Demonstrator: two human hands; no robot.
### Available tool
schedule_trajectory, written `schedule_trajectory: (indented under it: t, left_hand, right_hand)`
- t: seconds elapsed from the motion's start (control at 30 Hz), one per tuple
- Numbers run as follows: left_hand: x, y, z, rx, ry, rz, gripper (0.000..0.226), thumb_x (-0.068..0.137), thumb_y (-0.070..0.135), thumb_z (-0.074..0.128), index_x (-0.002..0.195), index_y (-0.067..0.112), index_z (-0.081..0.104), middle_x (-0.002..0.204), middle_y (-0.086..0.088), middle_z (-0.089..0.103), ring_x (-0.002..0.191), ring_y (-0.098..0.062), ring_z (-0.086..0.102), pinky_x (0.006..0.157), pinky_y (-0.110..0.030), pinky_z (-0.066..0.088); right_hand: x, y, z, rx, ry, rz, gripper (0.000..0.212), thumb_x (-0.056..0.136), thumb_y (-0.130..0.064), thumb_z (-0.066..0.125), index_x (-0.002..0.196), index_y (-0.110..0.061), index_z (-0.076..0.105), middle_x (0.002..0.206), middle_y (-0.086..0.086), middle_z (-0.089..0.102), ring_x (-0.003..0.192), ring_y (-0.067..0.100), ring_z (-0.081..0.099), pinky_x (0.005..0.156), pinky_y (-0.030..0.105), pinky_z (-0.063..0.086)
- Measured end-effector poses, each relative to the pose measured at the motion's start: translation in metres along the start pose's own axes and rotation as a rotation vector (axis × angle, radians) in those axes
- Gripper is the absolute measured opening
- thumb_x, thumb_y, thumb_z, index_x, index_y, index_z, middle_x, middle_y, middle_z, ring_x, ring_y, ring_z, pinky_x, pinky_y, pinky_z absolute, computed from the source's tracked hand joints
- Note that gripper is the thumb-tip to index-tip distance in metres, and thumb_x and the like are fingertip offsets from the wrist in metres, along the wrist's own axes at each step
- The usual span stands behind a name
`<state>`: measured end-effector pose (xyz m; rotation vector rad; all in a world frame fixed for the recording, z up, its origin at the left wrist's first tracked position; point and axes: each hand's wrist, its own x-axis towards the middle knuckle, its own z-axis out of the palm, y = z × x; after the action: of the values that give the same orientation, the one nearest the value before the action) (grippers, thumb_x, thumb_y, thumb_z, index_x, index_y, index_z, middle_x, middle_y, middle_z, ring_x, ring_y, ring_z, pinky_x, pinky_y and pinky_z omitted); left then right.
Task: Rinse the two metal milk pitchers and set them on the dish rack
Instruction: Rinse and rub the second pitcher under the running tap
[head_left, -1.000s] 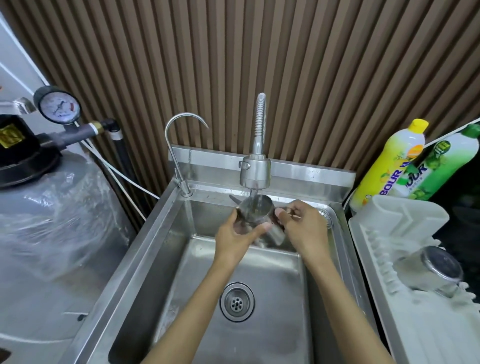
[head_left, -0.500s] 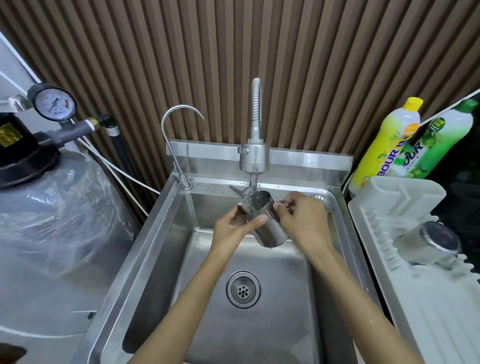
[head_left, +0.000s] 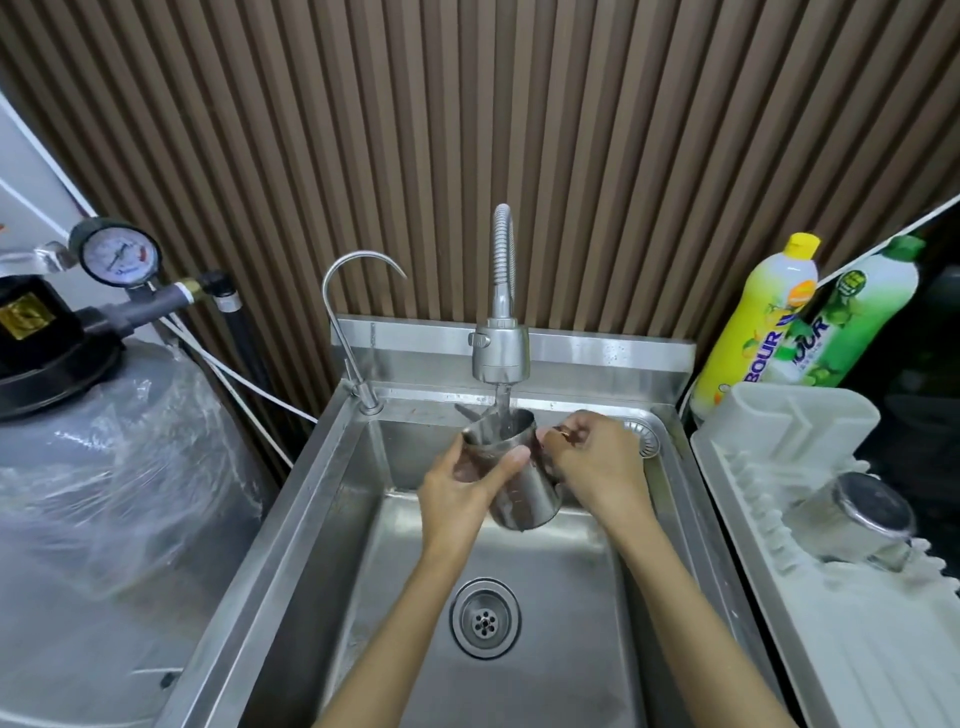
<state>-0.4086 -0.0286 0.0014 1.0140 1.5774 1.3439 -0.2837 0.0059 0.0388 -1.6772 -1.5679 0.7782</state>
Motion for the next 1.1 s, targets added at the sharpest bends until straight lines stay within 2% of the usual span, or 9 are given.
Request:
schedule_trajectory:
  t: [0.17,0.27,0.4,0.5,0.57,0.7,0.83,0.93,1.1]
  left_hand:
    - [0.016,0.008,-0.002,-0.035,-0.057,0.153,0.071,0.058,0.01,0.084,0.103,0.051,0.048,0.103,0.024,0.059,0.102,0.005,0.055,0.083,-0.002,0.039]
    - [0.015,0.015,-0.013,0.234,0.047,0.25,0.08,0.057,0.017,0.086,0.119,0.046,0.044,0.105,0.01,0.045,0.102,-0.005,0.041,0.081,0.001,0.032]
    - [0.005,0.001,-0.015,0.413,0.133,0.091,0.089,0.044,0.067,0.073,0.123,0.029,0.058,0.097,-0.001,0.052,0.1,-0.017,0.051,0.093,-0.034,0.044]
    - [0.004,-0.007,-0.004,0.172,-0.004,0.007,0.056,0.043,0.068,0.069,0.089,0.036,0.067,0.093,-0.002,0.068,0.093,-0.017,0.066,0.082,-0.023,0.049]
    - [0.01,-0.008,0.004,0.064,-0.093,-0.005,0.047,0.054,0.049,0.081,0.096,0.034,0.066,0.098,0.003,0.073,0.097,-0.011,0.067,0.084,-0.018,0.048]
    - [0.025,0.003,0.004,-0.043,-0.086,0.178,0.067,0.057,0.014,0.084,0.115,0.031,0.055,0.116,0.005,0.066,0.112,-0.01,0.06,0.099,-0.022,0.044]
    - [0.02,0.019,-0.008,0.19,0.02,0.309,0.083,0.05,0.028,0.085,0.122,0.041,0.046,0.107,0.009,0.047,0.102,-0.004,0.05,0.09,-0.006,0.038]
    - [0.009,0.016,-0.006,0.328,0.139,0.197,0.1,0.041,0.057,0.08,0.131,0.023,0.051,0.094,0.002,0.044,0.098,-0.014,0.051,0.091,-0.025,0.042]
    - [0.013,0.003,0.013,0.015,-0.069,-0.005,0.048,0.058,0.037,0.083,0.101,0.034,0.065,0.102,-0.002,0.071,0.098,-0.017,0.066,0.086,-0.024,0.049]
  right_hand:
    - [-0.005,0.002,0.019,0.487,-0.025,0.009,0.028,0.085,-0.005,0.056,0.063,-0.02,0.047,0.099,-0.005,0.066,0.091,0.014,0.06,0.081,0.022,0.047]
    - [-0.006,0.02,0.035,0.865,-0.281,0.208,0.023,0.088,-0.003,0.054,0.066,-0.01,0.051,0.095,0.007,0.066,0.095,0.024,0.063,0.093,0.04,0.051]
    - [-0.005,0.025,0.019,0.595,-0.316,0.229,0.018,0.085,-0.018,0.062,0.069,-0.01,0.059,0.073,0.014,0.068,0.066,0.022,0.068,0.06,0.03,0.057]
    - [0.006,0.015,-0.003,0.17,-0.172,0.095,0.023,0.078,-0.027,0.067,0.065,-0.01,0.06,0.07,0.015,0.071,0.067,0.029,0.068,0.065,0.039,0.056]
    - [0.007,0.006,-0.009,-0.056,-0.057,-0.029,0.017,0.079,-0.026,0.065,0.066,-0.016,0.059,0.077,0.008,0.072,0.073,0.026,0.065,0.073,0.034,0.05]
    - [0.002,0.005,0.013,0.376,-0.048,-0.068,0.01,0.084,-0.006,0.057,0.078,-0.014,0.059,0.106,-0.003,0.067,0.088,0.003,0.061,0.079,0.013,0.043]
    - [-0.008,0.018,0.029,0.947,-0.282,0.188,0.021,0.089,-0.004,0.051,0.068,-0.009,0.051,0.088,0.007,0.064,0.086,0.019,0.064,0.081,0.026,0.053]
    - [-0.009,0.022,0.017,0.745,-0.239,0.249,0.015,0.086,-0.014,0.059,0.071,-0.011,0.059,0.074,0.013,0.067,0.07,0.022,0.068,0.064,0.03,0.057]
    - [0.005,0.017,0.001,0.19,0.068,0.03,0.017,0.074,-0.03,0.065,0.062,-0.02,0.059,0.077,0.005,0.072,0.077,0.028,0.067,0.076,0.042,0.054]
